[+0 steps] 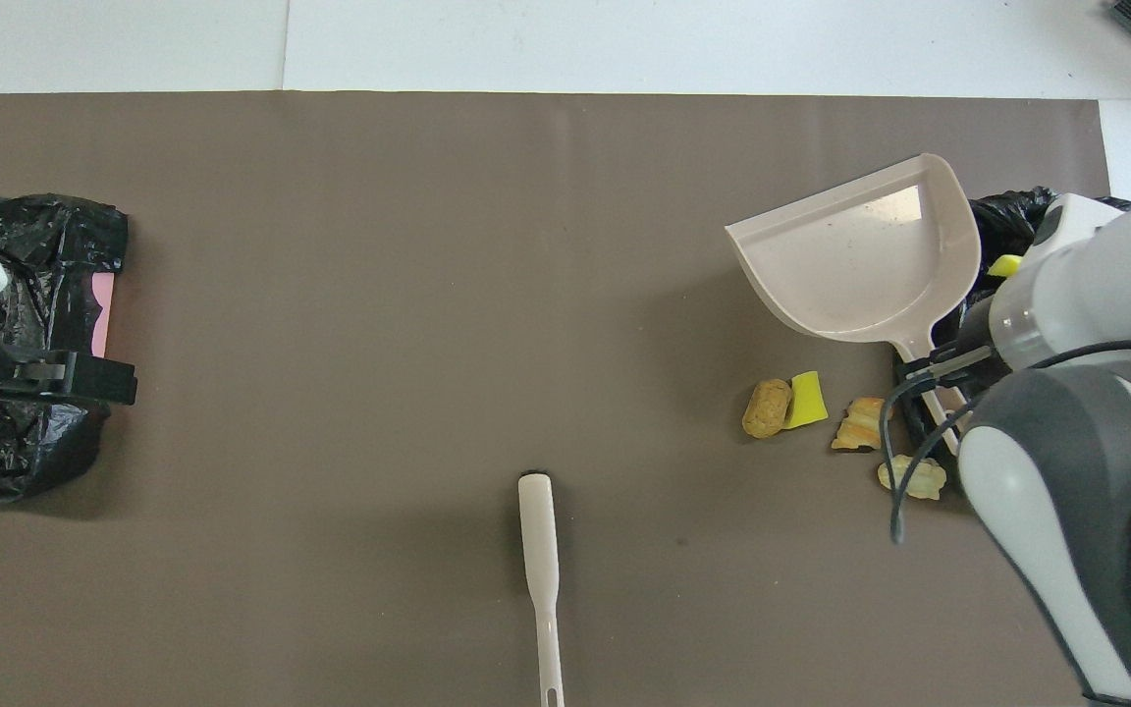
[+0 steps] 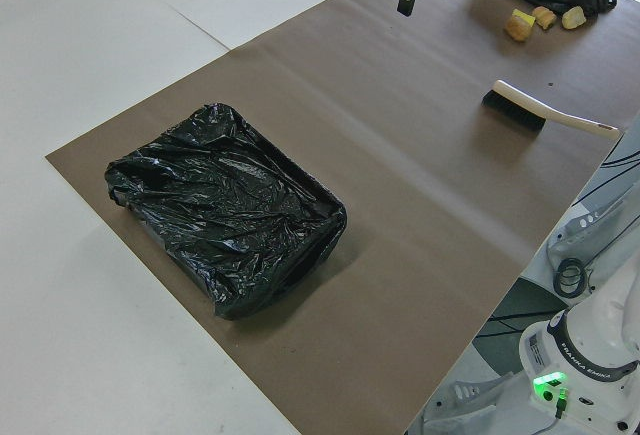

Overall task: Sweep and dump trash in bin
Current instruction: 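Bring the emptied dustpan back toward the table center with the right gripper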

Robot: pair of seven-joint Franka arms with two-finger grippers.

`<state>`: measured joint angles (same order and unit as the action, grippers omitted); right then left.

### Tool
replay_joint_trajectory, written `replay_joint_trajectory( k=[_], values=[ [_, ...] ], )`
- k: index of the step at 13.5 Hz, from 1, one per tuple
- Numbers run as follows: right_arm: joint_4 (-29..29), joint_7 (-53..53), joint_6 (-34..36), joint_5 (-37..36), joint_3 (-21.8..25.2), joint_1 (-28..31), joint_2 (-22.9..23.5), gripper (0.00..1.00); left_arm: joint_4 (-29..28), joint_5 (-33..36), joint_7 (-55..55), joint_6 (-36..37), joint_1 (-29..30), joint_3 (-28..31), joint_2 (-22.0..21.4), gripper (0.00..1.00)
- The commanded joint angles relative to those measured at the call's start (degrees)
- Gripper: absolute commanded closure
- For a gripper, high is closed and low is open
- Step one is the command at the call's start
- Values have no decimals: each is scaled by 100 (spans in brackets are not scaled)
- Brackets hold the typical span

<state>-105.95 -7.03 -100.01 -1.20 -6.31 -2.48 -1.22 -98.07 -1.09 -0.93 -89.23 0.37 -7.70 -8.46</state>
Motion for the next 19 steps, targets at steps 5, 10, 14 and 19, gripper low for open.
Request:
replay_joint_trajectory(
  k=[5,10,14,19],
  values=[
    [698,2669,-500,664,8,-1332,1183,100,254,21,478,-95,402,23,178,0],
    [1934,4023,-888,639,7,-2062,2588,100,157,12,383,-78,526,31,116,0],
    [3212,4544,-906,560,16,-2468,3768,100,131,12,427,-77,517,23,107,0],
    [3142,4544,-880,401,16,-2670,3901,51,139,12,453,-77,508,23,107,0]
  ],
)
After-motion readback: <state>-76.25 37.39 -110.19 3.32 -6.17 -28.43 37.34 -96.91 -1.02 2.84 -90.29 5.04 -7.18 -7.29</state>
